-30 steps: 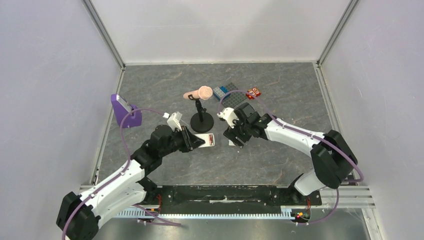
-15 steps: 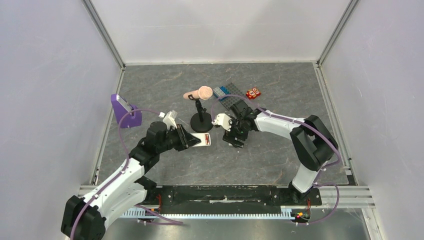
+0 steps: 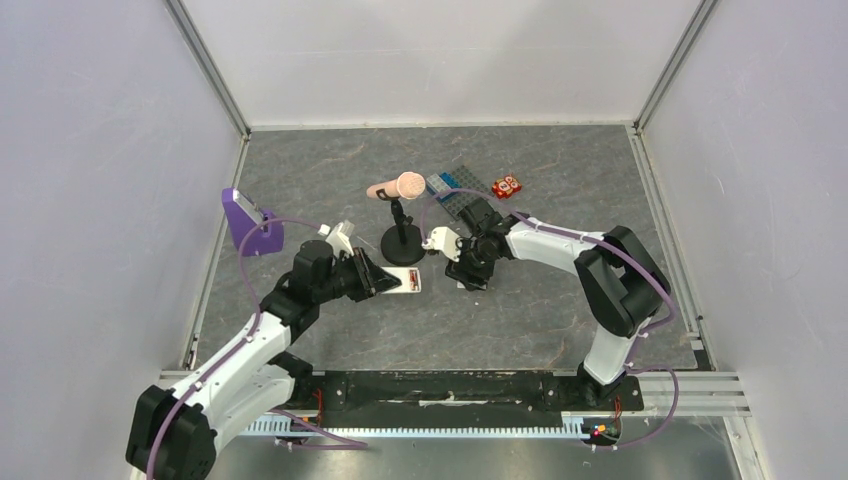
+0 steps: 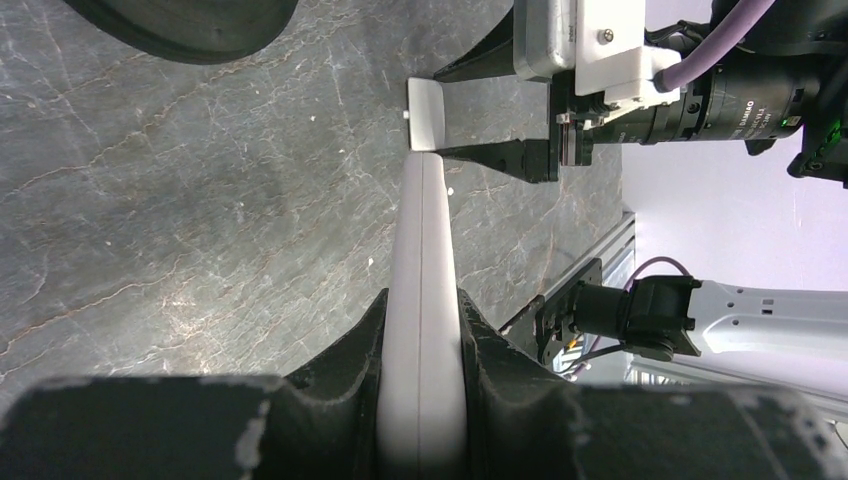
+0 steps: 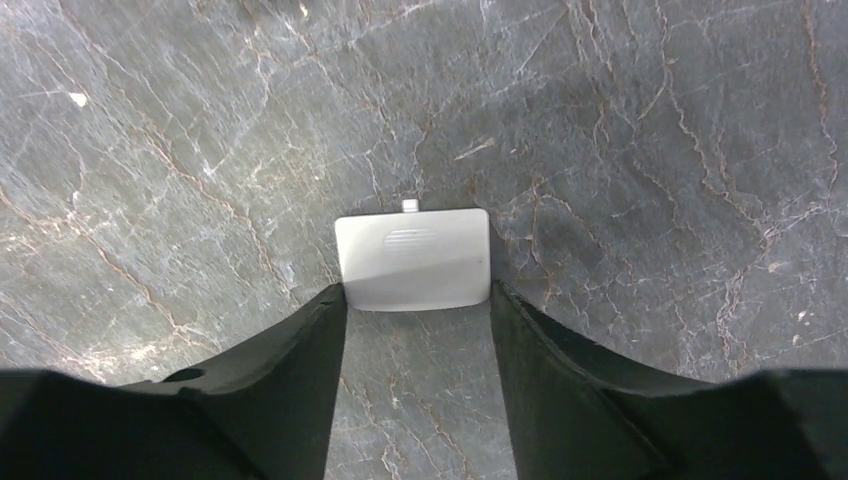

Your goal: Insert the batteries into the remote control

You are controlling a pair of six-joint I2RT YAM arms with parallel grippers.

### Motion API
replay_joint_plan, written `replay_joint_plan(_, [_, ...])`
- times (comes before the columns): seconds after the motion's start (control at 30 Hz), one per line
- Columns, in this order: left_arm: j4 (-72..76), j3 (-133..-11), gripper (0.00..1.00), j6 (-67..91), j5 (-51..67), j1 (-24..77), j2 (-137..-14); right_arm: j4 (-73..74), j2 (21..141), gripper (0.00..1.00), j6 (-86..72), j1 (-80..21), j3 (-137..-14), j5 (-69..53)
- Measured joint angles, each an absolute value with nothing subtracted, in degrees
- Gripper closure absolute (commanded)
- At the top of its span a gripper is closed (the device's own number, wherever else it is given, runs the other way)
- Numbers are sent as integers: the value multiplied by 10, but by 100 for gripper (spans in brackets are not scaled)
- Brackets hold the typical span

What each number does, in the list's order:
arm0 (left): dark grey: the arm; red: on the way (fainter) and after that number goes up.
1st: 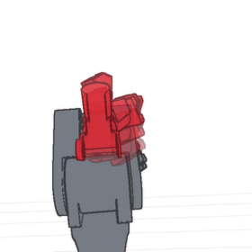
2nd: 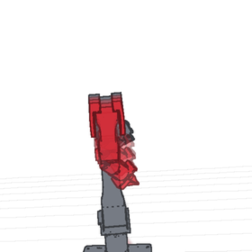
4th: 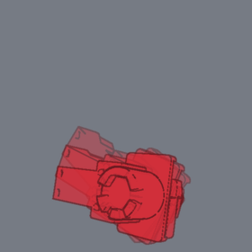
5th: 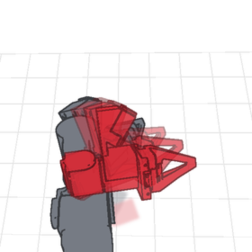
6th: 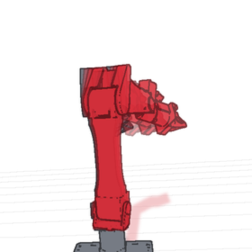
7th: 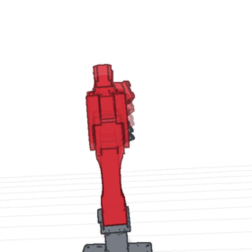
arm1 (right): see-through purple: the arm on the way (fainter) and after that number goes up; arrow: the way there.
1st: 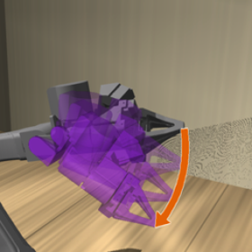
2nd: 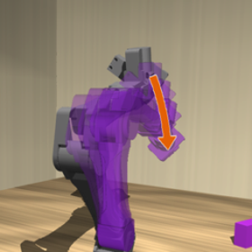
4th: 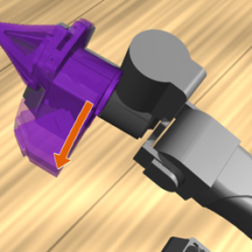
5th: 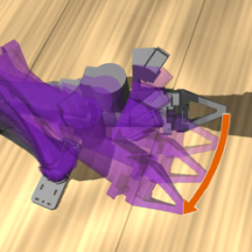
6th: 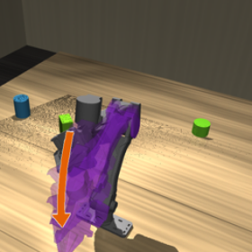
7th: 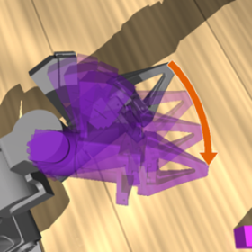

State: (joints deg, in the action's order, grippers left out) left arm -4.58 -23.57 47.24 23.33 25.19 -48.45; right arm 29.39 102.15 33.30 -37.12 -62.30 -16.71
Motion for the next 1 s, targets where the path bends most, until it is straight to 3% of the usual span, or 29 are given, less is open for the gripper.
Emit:
replay_joint_plan(0.4, [-39,-236,98,473,245,251,-501,230,978,62,306,-372,-562,-164])
replay_joint_plan(0.77, [9,-234,98,472,290,251,-556,207,845,62,256,-388,-465,-183])
replay_joint_plan(1.0, [24,-234,98,468,334,251,-602,153,734,62,208,-449,-411,-202])
